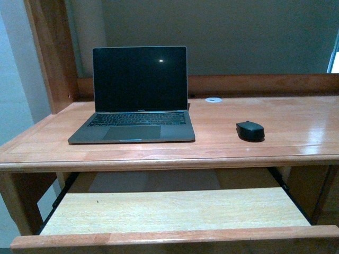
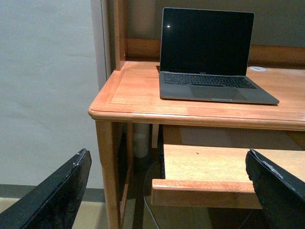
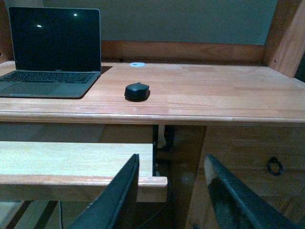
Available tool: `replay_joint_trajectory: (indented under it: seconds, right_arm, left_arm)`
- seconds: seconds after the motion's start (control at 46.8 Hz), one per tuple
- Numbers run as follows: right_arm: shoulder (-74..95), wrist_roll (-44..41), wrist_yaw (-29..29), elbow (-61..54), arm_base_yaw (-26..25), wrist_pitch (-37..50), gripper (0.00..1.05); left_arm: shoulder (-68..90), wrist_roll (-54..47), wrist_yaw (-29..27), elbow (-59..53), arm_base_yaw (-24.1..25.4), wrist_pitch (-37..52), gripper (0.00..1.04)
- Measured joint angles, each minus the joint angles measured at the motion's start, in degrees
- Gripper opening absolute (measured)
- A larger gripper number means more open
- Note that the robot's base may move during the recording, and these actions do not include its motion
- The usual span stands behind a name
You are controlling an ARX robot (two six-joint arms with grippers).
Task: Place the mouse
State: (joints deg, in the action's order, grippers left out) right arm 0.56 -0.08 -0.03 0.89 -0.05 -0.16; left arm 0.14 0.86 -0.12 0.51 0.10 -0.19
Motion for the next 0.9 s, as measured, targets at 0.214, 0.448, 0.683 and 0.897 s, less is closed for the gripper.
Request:
replay_joint_trajectory:
  seconds: [0.214, 0.448, 0.683, 0.897]
  right_arm:
    - [0.0, 0.0, 0.0, 0.0, 0.0, 0.0, 0.85]
    - [0.0, 0.0, 0.0, 0.0, 0.0, 0.0, 0.98]
    - [0.0, 0.0, 0.0, 0.0, 0.0, 0.0, 0.98]
    - [0.0, 0.0, 0.0, 0.0, 0.0, 0.0, 0.98]
  left_arm:
    - [0.0, 0.0, 0.0, 0.02, 0.0, 0.0, 0.98]
    - [0.0, 0.0, 0.0, 0.0, 0.0, 0.0, 0.98]
    - [0.0, 0.0, 0.0, 0.02, 0.0, 0.0, 0.98]
    - [0.0, 0.0, 0.0, 0.02, 0.0, 0.0, 0.98]
